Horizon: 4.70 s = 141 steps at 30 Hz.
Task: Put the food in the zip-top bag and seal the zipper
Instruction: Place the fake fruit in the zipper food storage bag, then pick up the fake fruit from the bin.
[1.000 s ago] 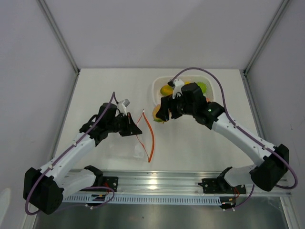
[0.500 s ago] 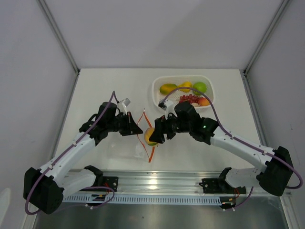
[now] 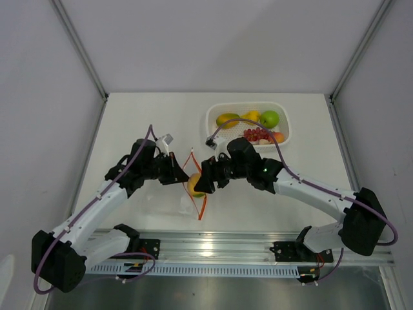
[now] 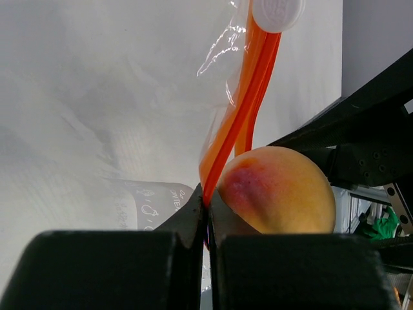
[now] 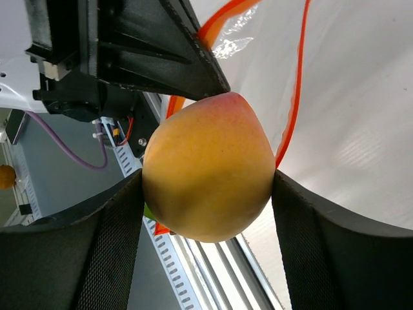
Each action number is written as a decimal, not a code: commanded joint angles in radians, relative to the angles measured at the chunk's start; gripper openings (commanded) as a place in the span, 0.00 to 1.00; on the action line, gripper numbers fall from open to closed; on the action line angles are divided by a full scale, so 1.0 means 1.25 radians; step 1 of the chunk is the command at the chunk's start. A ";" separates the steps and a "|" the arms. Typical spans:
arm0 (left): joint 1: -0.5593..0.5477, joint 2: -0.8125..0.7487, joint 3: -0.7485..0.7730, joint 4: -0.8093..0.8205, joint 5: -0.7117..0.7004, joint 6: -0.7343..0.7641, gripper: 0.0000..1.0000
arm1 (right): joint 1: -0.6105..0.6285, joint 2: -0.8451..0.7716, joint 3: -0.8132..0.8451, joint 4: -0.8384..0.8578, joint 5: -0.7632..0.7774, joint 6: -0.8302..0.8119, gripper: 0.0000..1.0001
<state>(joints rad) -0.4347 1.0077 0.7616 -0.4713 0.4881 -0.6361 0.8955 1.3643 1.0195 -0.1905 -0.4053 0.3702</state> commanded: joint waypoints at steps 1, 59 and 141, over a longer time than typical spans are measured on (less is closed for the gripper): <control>-0.006 -0.044 0.046 0.021 0.068 -0.026 0.01 | 0.005 0.024 0.013 0.015 0.088 0.004 0.00; -0.006 -0.065 0.001 0.053 0.069 -0.047 0.01 | 0.006 -0.051 0.073 -0.065 0.173 -0.021 0.98; 0.038 -0.161 -0.063 0.064 0.099 -0.064 0.01 | -0.532 0.743 0.723 -0.232 0.700 0.213 0.89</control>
<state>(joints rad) -0.3996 0.8158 0.6857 -0.4202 0.5854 -0.7326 0.2287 2.2810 1.8923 -0.5285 0.4252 0.6365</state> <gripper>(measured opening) 0.005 0.900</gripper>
